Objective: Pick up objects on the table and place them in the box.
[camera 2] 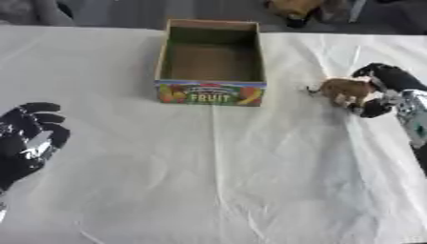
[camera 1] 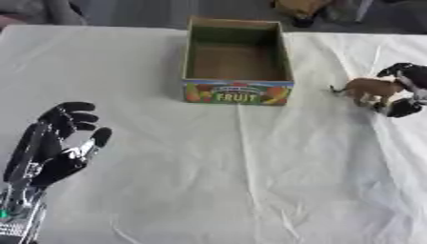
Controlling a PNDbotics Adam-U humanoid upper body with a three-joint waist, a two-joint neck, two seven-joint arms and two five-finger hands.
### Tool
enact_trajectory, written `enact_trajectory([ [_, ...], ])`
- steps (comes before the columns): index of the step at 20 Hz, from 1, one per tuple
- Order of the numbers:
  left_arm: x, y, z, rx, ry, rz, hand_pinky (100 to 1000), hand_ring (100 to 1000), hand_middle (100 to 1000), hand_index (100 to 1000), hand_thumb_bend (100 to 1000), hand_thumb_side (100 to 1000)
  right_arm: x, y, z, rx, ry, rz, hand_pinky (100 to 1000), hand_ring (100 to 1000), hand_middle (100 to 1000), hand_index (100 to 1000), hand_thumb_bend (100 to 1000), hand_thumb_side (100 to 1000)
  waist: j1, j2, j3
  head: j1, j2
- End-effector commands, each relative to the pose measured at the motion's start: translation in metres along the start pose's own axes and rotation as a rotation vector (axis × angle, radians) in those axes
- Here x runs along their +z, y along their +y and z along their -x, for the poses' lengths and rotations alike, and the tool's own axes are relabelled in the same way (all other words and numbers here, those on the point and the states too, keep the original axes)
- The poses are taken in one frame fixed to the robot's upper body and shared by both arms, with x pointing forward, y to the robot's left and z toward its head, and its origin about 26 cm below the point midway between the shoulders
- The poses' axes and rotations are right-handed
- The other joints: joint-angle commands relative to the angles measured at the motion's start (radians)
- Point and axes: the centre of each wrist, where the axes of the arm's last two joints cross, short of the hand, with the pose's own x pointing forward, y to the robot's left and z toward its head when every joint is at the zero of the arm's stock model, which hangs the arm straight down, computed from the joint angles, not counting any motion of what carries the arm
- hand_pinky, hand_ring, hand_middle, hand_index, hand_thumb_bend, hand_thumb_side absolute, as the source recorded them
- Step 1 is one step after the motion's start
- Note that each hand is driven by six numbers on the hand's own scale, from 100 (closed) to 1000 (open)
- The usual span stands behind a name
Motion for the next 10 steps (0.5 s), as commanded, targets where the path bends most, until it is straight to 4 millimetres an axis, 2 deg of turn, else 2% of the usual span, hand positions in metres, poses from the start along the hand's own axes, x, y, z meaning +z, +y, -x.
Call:
enact_trajectory([
  [1,-0.0042,0.0026,-0.0060,-0.010,-0.025,0.004,675,680,692,734,569,357,-0.0024,-0.0187,0.0000,0.036,-0.017,0.051,738,755,635,721,379,100,-0.001,-0.011,-0.002,-0.003,0.006],
  [2,-0.0042,0.0027,-0.0060,-0.010,-0.025,0.003,675,680,692,734,569,357,-0.0027,-0.0193,-0.0012,0.039,-0.021,0.059,731,743,612,702,379,100,-0.002,-0.011,-0.003,-0.003,0.006],
  [8,-0.0041,0.0027,-0.0059,-0.010,-0.025,0.003,675,680,692,734,569,357,-0.0032,-0.0198,-0.0033,0.046,-0.025,0.075,731,743,612,702,379,100,-0.002,-0.011,-0.003,-0.003,0.006],
  [9,-0.0041,0.0026,-0.0059,-0.010,-0.025,0.002,675,680,692,734,570,357,-0.0043,-0.0214,-0.0060,0.048,-0.034,0.086,684,657,491,572,375,100,-0.002,-0.011,-0.004,-0.003,0.006],
  [10,-0.0041,0.0026,-0.0059,-0.010,-0.025,0.002,675,680,692,734,570,357,-0.0048,-0.0220,-0.0080,0.051,-0.040,0.097,684,657,491,572,375,100,-0.002,-0.011,-0.004,-0.003,0.006],
])
